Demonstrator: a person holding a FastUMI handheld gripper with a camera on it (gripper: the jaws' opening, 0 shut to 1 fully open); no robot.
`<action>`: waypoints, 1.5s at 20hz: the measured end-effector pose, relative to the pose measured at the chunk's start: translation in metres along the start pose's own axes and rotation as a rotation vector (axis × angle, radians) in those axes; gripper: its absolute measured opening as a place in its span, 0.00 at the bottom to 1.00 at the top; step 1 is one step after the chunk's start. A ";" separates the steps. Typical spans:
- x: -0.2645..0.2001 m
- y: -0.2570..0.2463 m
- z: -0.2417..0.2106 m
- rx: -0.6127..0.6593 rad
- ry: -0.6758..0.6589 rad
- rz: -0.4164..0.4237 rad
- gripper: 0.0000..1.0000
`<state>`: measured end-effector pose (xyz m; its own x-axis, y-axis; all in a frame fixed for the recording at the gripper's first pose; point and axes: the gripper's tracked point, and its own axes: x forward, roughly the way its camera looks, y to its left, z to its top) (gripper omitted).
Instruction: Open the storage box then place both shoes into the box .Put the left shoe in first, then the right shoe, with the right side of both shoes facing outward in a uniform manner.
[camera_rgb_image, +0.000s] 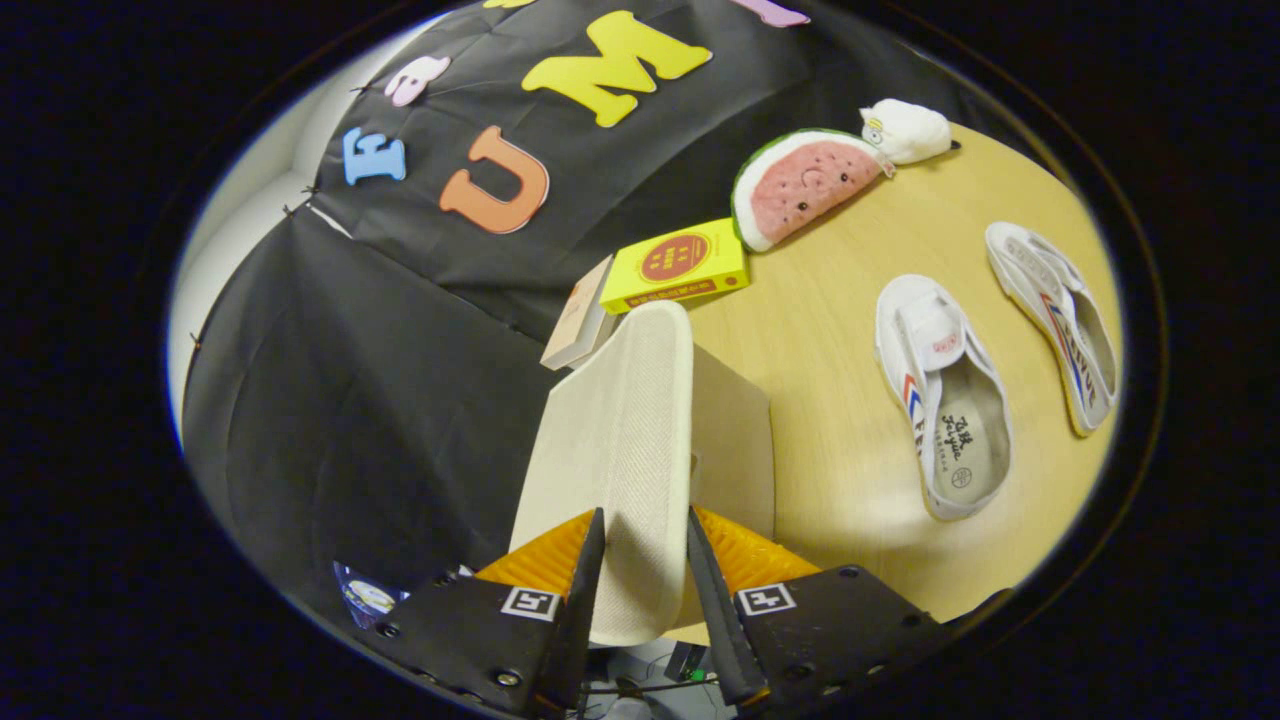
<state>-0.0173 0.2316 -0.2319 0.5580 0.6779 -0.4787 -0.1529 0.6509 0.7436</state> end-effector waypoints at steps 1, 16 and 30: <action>-0.002 0.004 -0.001 -0.006 0.008 0.011 0.50; -0.034 0.122 0.030 -0.077 -0.029 0.122 0.00; 0.046 0.278 0.007 -0.581 -0.008 0.112 0.14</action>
<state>-0.0286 0.4415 -0.0444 0.5182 0.7524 -0.4066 -0.6320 0.6572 0.4107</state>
